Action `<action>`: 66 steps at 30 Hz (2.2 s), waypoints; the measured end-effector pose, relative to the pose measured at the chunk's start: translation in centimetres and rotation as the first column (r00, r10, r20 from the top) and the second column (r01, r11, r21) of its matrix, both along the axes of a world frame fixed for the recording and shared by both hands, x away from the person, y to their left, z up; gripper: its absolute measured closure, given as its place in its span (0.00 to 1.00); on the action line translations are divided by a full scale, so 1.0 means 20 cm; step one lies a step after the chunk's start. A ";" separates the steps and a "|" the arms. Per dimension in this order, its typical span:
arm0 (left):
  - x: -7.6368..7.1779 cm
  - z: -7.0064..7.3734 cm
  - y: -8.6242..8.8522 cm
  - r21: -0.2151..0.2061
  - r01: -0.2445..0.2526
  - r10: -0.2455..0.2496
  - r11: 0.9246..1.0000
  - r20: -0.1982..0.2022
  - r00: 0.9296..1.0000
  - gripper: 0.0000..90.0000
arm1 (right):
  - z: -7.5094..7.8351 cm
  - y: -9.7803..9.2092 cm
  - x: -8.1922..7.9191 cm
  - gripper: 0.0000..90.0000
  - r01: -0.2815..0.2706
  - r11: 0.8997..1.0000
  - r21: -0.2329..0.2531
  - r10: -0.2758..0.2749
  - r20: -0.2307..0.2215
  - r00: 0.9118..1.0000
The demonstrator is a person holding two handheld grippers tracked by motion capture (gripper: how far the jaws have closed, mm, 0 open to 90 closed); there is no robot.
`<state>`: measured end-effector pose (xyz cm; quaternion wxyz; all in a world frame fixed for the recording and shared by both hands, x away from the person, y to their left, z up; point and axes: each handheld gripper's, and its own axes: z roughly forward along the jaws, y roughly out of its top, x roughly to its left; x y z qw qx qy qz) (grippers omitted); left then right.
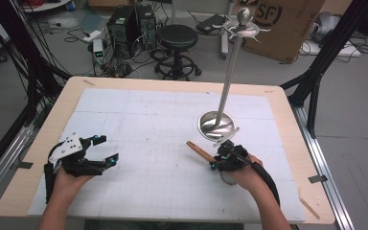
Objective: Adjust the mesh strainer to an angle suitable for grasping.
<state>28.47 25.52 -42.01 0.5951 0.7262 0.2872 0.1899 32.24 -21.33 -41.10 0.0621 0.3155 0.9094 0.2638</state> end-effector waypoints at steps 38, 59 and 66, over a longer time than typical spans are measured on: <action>-0.01 0.03 -0.04 -0.016 0.035 -0.034 0.999 0.022 0.999 0.17 | 0.17 -0.21 -0.25 0.76 -0.190 0.822 0.537 -0.021 0.362 0.932; -0.03 0.09 -0.08 -0.036 0.111 -0.110 0.993 0.034 0.993 0.17 | 0.16 -0.23 -0.25 0.76 -0.225 0.792 0.568 -0.021 0.394 0.919; -0.04 0.11 -0.08 -0.037 0.123 -0.121 0.992 0.040 0.992 0.17 | 0.16 -0.23 -0.23 0.76 -0.224 0.788 0.574 -0.024 0.392 0.919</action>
